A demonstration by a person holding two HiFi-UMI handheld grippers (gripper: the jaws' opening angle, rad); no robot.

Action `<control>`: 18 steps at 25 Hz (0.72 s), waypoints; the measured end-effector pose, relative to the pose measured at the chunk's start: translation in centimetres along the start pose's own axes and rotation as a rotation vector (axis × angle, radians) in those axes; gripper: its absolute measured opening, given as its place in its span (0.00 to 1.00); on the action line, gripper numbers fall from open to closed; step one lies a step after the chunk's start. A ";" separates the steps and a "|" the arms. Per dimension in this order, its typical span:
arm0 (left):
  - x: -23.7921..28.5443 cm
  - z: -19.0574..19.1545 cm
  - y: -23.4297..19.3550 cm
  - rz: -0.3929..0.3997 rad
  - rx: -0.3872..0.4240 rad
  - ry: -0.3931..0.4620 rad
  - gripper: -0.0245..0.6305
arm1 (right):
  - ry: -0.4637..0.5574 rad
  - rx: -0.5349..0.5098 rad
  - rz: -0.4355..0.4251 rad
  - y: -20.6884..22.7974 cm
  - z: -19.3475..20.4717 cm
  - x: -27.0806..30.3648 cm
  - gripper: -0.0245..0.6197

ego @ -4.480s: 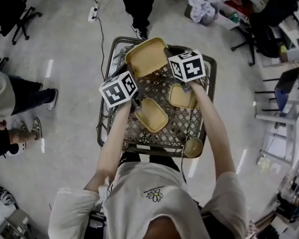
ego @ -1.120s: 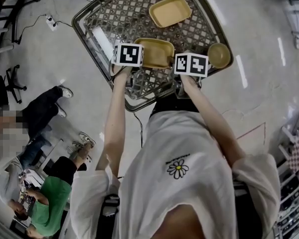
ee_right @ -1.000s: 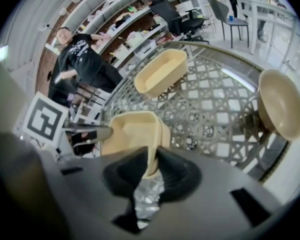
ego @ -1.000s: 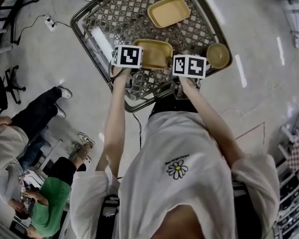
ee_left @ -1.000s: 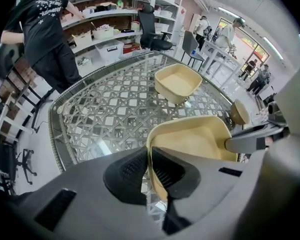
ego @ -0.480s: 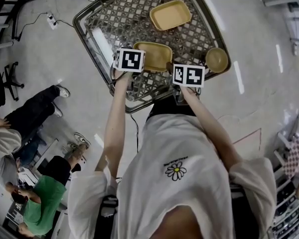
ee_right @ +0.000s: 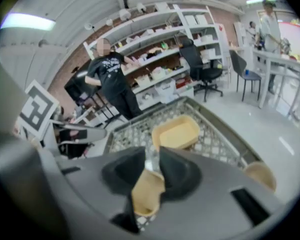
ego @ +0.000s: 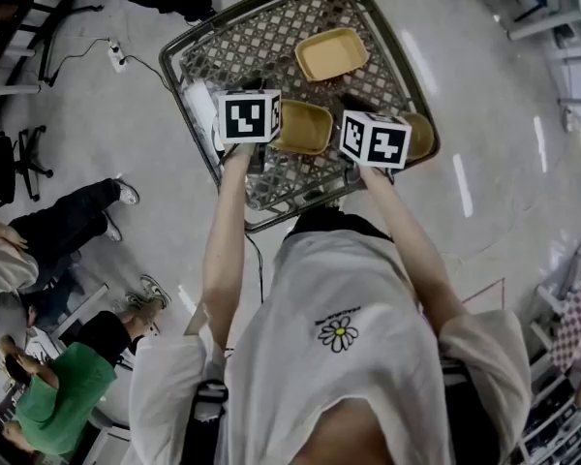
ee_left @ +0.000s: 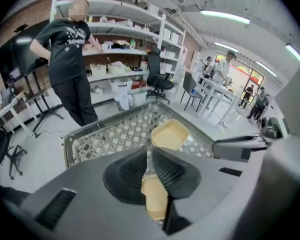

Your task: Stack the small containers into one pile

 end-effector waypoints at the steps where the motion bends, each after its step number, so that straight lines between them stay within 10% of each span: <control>1: -0.8 -1.8 0.1 -0.010 0.003 0.053 0.11 | 0.054 -0.026 -0.007 -0.5 -2.0 -0.4 0.19; 10: -12.6 -15.4 3.3 -0.076 -0.027 0.569 0.08 | 0.527 -0.216 -0.174 -6.6 -17.8 -8.6 0.10; 18: -21.0 -16.6 5.3 -0.158 -0.065 0.875 0.08 | 0.717 -0.362 -0.246 -10.7 -18.9 -15.4 0.10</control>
Point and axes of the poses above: the fingertips, and each gripper's own axes: x forward along the fingers, y to its right, z out of its underside, the point moved 3 cm from there along -x, backward along the fingers, and after that the axes turned 14 degrees about y, right-handed, at the moved point
